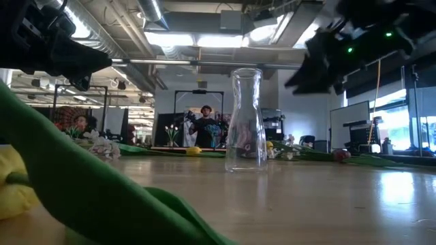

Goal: Sort flowers into vase by color
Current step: Put the top right red tulip into the top transparent vase

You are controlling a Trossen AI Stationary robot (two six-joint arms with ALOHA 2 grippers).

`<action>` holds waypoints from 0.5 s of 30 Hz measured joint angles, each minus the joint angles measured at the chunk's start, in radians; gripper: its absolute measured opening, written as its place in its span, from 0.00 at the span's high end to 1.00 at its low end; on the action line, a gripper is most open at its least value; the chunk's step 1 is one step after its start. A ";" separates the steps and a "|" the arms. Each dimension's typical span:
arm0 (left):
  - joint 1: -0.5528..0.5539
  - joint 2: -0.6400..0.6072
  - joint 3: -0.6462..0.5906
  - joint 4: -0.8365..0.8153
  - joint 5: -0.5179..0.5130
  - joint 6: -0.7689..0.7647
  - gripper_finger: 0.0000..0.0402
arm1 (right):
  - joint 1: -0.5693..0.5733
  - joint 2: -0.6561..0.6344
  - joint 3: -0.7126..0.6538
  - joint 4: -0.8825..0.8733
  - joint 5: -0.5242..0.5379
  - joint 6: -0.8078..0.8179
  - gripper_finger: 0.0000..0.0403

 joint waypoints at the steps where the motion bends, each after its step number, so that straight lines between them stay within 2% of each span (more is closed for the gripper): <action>1: 0.000 0.000 0.000 0.000 0.000 0.000 0.83 | -0.038 0.002 0.042 -0.108 -0.051 -0.026 0.40; 4: 0.000 0.000 0.000 0.001 0.000 0.004 0.83 | -0.142 0.001 0.166 -0.413 -0.127 -0.097 0.39; 8: 0.000 0.000 -0.001 0.043 0.002 0.106 0.83 | -0.257 0.000 0.254 -0.762 -0.172 -0.141 0.39; 12: 0.000 0.000 -0.001 0.179 0.018 -0.060 0.83 | -0.352 0.001 0.238 -0.913 -0.278 -0.145 0.40; 15: 0.000 0.000 -0.001 0.298 -0.070 -0.251 0.83 | -0.389 0.019 0.204 -0.911 -0.325 -0.142 0.44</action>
